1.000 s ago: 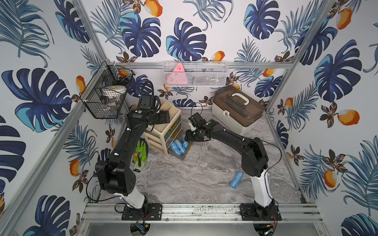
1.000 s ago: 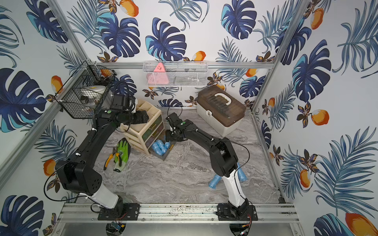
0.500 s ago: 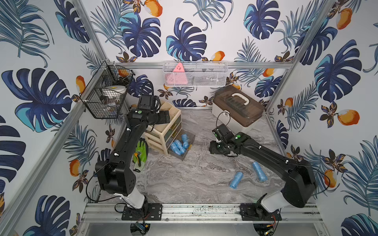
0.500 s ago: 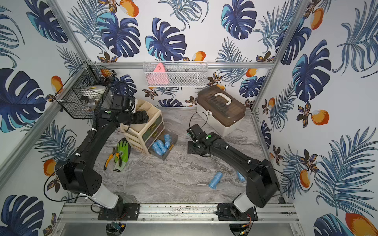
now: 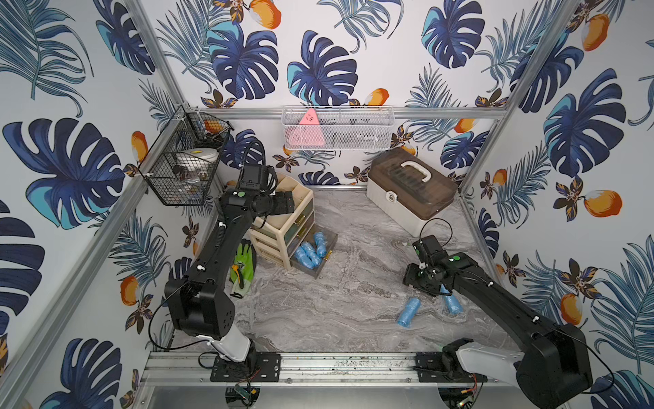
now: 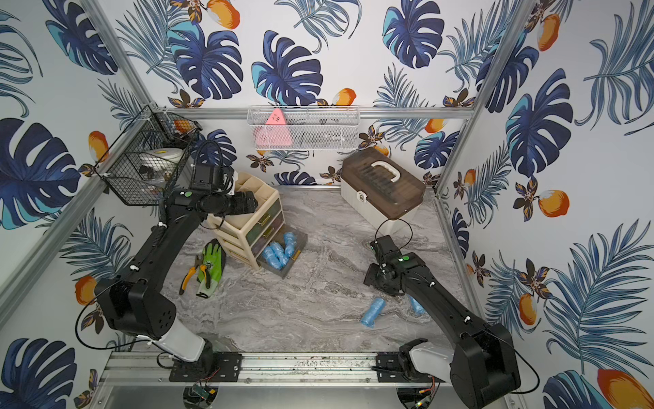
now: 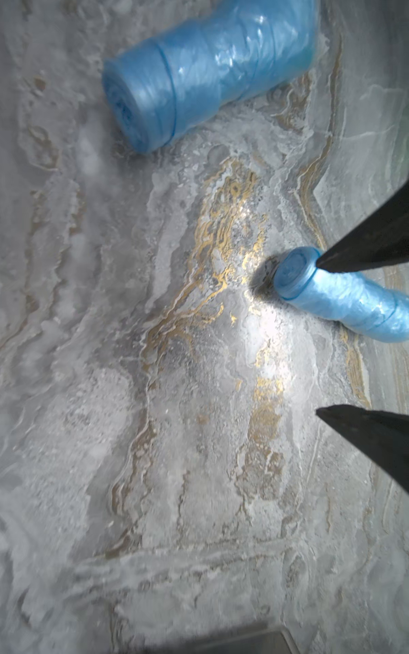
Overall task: Sort the rolls of trash bags by color and place them into the drawer
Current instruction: Pick up the roll of trash bags from the center of the board.
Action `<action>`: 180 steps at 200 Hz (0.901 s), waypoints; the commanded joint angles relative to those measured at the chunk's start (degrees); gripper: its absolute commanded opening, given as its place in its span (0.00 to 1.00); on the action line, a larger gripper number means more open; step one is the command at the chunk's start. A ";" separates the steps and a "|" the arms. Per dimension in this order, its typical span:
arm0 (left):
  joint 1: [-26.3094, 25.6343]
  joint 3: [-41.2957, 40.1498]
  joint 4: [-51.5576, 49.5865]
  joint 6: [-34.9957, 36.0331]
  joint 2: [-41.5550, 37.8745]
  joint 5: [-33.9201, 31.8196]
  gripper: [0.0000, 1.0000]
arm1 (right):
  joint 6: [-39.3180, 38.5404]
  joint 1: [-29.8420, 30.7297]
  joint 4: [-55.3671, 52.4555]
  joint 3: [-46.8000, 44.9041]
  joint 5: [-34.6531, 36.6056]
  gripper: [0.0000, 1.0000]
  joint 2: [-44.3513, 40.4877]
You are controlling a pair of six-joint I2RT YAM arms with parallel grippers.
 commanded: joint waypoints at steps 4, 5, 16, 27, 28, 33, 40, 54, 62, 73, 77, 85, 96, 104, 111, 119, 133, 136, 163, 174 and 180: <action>0.19 0.20 -0.36 -0.52 0.34 1.85 0.90 | 0.73 -0.13 -0.65 -2.53 -2.02 0.60 0.70; 0.19 0.21 -0.37 -0.52 0.31 1.85 0.90 | 0.73 -0.17 -0.65 -2.58 -2.06 0.60 0.70; 0.19 0.05 -0.29 -0.52 0.12 1.80 0.90 | 0.67 -0.14 -0.40 -3.54 -2.50 0.60 0.68; 0.19 -0.07 -0.24 -0.42 0.11 1.68 0.90 | 0.87 -0.21 -0.32 -4.33 -2.95 0.60 0.42; 0.19 -0.05 -0.27 -0.43 0.11 1.63 0.90 | 0.85 -0.21 -0.31 -4.41 -3.01 0.60 0.39; 0.19 -0.11 -0.30 -0.50 0.12 1.67 0.90 | 0.88 -0.16 -0.16 -4.75 -3.36 0.60 0.33; 0.27 -0.06 -0.31 -0.41 0.17 1.76 0.90 | 0.87 -0.20 -0.06 -5.30 -3.84 0.60 0.16; 0.27 -0.12 -0.43 -0.44 0.11 1.55 0.90 | 0.74 -0.21 -0.21 -6.11 -3.92 0.61 0.26; 0.27 -0.18 -0.40 -0.35 0.03 1.41 0.90 | 0.33 -0.18 -0.21 -6.50 -3.76 0.62 0.45; 0.35 -0.21 -0.48 -0.39 0.06 1.40 0.90 | -0.21 -0.15 -0.15 -6.98 -3.70 0.62 1.00; 0.36 -0.13 -0.47 -0.43 0.13 1.41 0.90 | -0.41 -0.12 -0.06 -7.16 -3.84 0.62 1.27; 0.36 -0.06 -0.47 -0.39 0.22 1.51 0.90 | -0.50 -0.18 0.41 -7.63 -3.96 0.62 1.77; 0.36 0.07 -0.62 -0.44 0.37 1.59 0.90 | -0.41 -0.14 1.44 -8.43 -4.85 0.60 2.14; 0.44 0.19 -0.70 -0.44 0.46 1.59 0.90 | -0.35 -0.12 2.40 -8.99 -5.50 0.59 2.27; 0.45 0.19 -0.73 -0.44 0.56 1.50 0.90 | -0.28 -0.12 3.15 -9.50 -5.92 0.57 2.46; 0.45 0.18 -0.75 -0.37 0.57 1.42 0.90 | -0.35 -0.11 3.96 -9.87 -6.37 0.55 2.75; 0.45 0.24 -0.86 -0.35 0.55 1.36 0.90 | -0.74 -0.12 5.15 -10.26 -6.91 0.50 3.55; 0.45 0.24 -0.95 -0.35 0.51 1.44 0.90 | -0.90 -0.10 5.29 -10.12 -6.97 0.49 3.73; 0.45 0.31 -1.31 -0.18 0.42 0.97 0.90 | -1.56 -0.01 7.51 -9.20 -8.86 0.30 3.82; 0.45 0.27 -1.35 -0.09 0.33 0.76 0.90 | -1.72 -0.03 8.65 -8.59 -10.44 0.22 3.98; 0.45 0.22 -1.43 -0.09 0.26 0.72 0.90 | -1.73 -0.01 9.35 -8.17 -11.30 0.18 4.11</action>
